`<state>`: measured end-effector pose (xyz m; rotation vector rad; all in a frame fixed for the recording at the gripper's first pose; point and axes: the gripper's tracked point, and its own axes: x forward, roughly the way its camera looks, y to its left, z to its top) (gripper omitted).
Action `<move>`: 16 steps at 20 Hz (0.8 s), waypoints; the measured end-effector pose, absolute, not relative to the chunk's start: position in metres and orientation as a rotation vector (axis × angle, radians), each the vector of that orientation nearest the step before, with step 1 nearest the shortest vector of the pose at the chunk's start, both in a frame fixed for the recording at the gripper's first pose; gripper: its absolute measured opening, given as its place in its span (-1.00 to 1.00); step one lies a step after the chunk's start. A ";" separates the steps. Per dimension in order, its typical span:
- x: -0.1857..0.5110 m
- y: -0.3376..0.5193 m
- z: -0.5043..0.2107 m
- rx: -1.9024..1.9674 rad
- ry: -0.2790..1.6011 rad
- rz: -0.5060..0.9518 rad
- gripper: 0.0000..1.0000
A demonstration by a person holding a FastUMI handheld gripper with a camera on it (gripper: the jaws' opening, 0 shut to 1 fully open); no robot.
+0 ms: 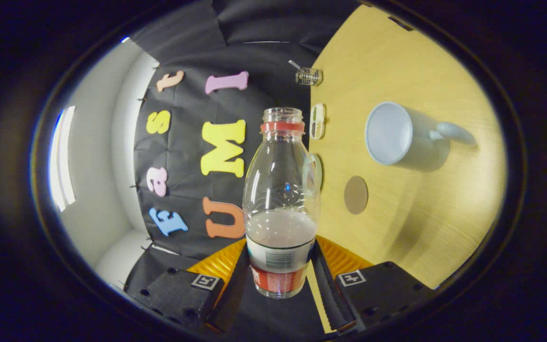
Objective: Take the bottle from table, then pour the juice into the cup, finally place the bottle on the coaster
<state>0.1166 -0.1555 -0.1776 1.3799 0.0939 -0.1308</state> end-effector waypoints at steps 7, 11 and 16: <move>0.097 -0.161 -0.156 0.638 0.170 -0.075 0.52; 0.099 -0.191 -0.147 0.209 0.183 -0.196 0.53; 0.146 -0.187 -0.144 0.036 0.171 -0.261 0.53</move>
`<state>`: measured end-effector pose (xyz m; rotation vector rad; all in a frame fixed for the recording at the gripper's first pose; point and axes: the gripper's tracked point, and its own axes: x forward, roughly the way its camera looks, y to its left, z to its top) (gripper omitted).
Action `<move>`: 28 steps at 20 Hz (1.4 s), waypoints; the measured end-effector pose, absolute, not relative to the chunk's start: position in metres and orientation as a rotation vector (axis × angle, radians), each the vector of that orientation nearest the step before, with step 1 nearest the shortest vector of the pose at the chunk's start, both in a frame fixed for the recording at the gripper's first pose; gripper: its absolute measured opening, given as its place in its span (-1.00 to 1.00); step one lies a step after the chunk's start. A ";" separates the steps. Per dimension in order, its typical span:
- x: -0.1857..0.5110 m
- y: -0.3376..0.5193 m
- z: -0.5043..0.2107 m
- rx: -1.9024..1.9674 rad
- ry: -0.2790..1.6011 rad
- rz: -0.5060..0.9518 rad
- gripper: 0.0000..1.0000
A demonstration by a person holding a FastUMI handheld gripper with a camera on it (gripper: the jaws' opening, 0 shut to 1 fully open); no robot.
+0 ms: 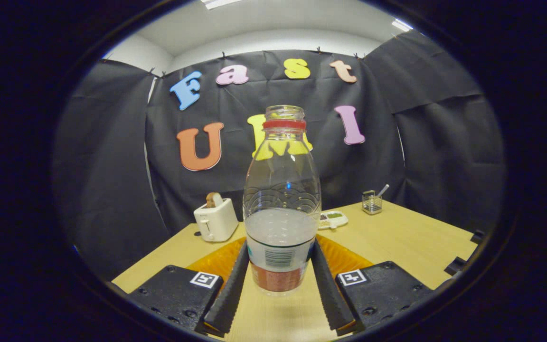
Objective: Take the bottle from table, then pour the juice into the cup, finally place the bottle on the coaster
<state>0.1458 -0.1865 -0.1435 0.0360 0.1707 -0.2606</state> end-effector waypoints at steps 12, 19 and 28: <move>0.258 -0.195 -0.238 -0.122 0.321 -0.311 0.57; 0.292 -0.212 -0.274 -0.093 0.347 -0.295 0.60; 0.298 -0.217 -0.301 -0.116 0.400 -0.284 0.65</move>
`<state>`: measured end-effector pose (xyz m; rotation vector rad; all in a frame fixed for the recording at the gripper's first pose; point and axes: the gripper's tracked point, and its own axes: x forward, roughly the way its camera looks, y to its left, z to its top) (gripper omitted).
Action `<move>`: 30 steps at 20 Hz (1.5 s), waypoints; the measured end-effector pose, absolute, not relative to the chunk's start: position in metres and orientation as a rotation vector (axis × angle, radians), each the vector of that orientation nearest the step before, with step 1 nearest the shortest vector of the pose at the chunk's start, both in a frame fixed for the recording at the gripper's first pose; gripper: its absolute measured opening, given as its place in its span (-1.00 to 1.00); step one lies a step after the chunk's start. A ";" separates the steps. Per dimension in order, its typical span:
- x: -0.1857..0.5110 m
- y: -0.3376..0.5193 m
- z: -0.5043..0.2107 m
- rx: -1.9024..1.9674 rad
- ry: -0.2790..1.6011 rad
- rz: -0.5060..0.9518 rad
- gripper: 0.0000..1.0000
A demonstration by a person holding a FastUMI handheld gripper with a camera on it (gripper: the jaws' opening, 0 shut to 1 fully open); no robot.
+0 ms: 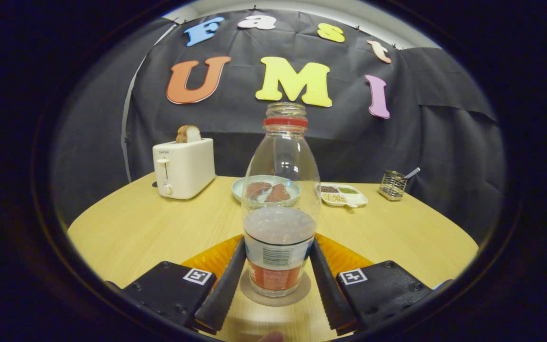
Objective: Take the bottle from table, then pour the juice into the cup, finally place the bottle on the coaster
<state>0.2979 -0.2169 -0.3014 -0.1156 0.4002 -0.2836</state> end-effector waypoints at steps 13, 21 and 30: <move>0.261 -0.212 -0.222 -0.107 0.319 -0.256 1.00; 0.170 -0.170 -0.061 -0.075 0.144 -0.250 1.00; 0.035 -0.098 0.009 -0.033 0.045 -0.158 1.00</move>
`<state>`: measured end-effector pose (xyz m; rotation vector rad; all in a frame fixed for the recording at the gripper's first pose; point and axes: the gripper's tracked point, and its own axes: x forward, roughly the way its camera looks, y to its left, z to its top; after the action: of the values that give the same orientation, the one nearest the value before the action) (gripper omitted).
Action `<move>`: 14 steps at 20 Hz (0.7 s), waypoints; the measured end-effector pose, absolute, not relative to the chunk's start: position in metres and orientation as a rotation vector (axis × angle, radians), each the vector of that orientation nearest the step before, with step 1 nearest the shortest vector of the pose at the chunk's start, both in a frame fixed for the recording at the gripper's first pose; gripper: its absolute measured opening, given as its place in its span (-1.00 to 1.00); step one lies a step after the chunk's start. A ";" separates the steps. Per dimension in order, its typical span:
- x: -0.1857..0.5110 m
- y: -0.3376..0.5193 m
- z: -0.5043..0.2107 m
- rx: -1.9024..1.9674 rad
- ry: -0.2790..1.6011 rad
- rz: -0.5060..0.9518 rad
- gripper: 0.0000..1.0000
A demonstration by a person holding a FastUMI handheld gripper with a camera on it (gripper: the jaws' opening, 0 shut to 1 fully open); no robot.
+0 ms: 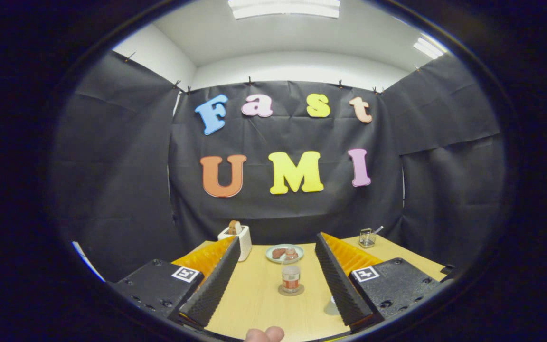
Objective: Take the bottle from table, then pour the juice into the cup, finally place the bottle on the coaster
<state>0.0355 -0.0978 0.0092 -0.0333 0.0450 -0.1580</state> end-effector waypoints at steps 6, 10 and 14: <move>-0.020 -0.073 -0.011 -0.081 0.064 -0.122 1.00; -0.034 -0.071 -0.015 -0.111 0.060 -0.129 1.00; -0.037 -0.068 -0.014 -0.115 0.057 -0.125 1.00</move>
<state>-0.0374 -0.0679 -0.0144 -0.1152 0.0571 -0.1245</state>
